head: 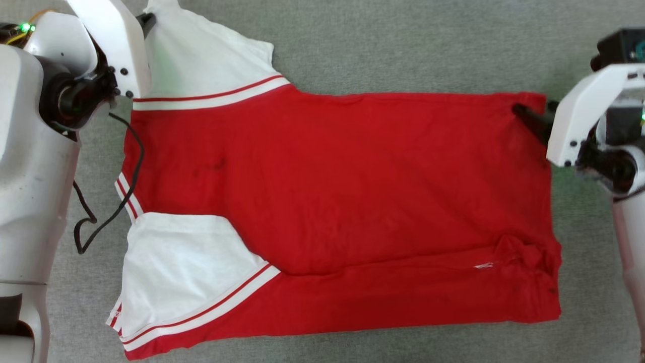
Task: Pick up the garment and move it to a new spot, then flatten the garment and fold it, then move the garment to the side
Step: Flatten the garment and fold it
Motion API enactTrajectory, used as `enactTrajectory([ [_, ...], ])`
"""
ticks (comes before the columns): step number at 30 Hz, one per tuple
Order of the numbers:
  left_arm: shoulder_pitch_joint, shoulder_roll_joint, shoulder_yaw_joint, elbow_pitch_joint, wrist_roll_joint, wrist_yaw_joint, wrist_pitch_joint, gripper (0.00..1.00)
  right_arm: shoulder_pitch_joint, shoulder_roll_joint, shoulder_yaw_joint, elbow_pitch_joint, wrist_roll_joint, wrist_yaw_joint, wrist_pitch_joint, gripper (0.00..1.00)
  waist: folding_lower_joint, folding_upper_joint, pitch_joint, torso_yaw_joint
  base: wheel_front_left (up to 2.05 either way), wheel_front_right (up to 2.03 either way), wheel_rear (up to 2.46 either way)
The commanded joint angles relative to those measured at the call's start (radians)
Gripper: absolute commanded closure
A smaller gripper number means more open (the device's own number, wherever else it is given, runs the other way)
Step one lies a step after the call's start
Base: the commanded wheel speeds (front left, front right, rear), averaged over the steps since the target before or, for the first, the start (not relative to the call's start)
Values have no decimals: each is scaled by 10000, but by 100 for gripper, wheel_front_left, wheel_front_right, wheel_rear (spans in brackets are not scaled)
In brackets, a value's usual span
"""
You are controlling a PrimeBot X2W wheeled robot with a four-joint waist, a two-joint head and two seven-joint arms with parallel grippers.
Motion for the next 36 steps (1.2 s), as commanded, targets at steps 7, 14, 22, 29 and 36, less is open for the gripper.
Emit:
enactTrajectory([
  [7,-83,0,-64,125,6,-34,-224,100,-140,549,856,1851,-289,11,1719,100,0,0,206,197,0,0,0],
  [14,220,15,75,373,-119,-48,-753,100,-766,128,636,1038,-313,11,758,100,0,0,-302,230,0,0,0],
  [22,1767,-8,507,-158,-526,20,-2125,100,205,-216,-272,-485,-179,-3,-288,100,0,0,-1702,481,0,0,0],
  [29,5366,254,995,-2132,-1042,657,-3056,100,3095,135,-1382,-2432,-159,-3,-507,100,0,0,-3000,788,0,0,0],
  [36,8348,15,1243,-3338,-1645,1362,-3369,100,5270,685,-2019,-3015,-50,-3,-583,100,0,0,-3544,818,0,0,0],
])
